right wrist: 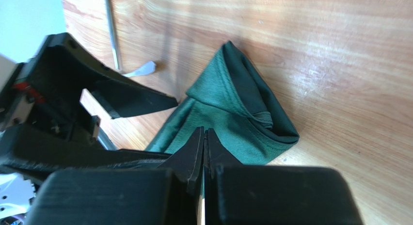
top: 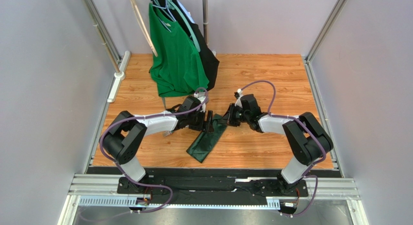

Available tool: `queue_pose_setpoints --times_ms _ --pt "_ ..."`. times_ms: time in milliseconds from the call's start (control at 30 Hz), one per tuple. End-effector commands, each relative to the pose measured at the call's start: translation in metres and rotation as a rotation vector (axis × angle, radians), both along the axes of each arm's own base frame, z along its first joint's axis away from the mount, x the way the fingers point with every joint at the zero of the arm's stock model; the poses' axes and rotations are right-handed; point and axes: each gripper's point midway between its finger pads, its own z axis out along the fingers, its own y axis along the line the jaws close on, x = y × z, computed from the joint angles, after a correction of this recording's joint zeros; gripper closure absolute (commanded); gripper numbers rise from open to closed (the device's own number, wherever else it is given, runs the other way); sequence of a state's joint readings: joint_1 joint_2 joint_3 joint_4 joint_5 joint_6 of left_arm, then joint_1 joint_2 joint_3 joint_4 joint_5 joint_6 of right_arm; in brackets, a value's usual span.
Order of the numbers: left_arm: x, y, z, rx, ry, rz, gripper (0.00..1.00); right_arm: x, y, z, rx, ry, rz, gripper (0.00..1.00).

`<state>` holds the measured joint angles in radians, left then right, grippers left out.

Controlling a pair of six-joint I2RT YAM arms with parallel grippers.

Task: Fold the napkin into a case and place the utensils inside
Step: Stuff the top corner of the square-folded napkin into the folded napkin.

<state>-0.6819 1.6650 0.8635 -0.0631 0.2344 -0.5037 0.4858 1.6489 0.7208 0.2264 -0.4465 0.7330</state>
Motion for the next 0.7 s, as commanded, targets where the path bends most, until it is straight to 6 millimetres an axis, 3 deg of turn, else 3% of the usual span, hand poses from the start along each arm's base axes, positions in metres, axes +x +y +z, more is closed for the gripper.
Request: queue_pose_setpoints --times_ms 0,200,267,333,533,667 --pt "0.002 0.003 -0.014 0.076 -0.011 -0.020 0.25 0.002 0.007 -0.010 0.001 0.005 -0.015 1.00" --pt "0.004 0.004 -0.026 0.083 0.015 0.032 0.48 0.009 0.017 -0.014 0.013 0.007 -0.014 1.00" --pt "0.004 0.004 -0.032 0.087 0.027 0.036 0.74 0.012 0.020 -0.015 0.020 0.010 -0.022 1.00" --pt "0.004 0.003 -0.036 0.086 0.035 0.047 0.91 0.016 0.025 -0.015 0.017 0.005 -0.028 1.00" --pt "0.003 -0.009 -0.034 0.011 0.049 0.038 1.00 0.022 0.040 -0.017 0.064 0.029 -0.055 1.00" --pt "0.000 -0.016 -0.032 -0.047 0.051 0.043 1.00 0.033 0.029 -0.029 -0.009 0.029 -0.144 1.00"
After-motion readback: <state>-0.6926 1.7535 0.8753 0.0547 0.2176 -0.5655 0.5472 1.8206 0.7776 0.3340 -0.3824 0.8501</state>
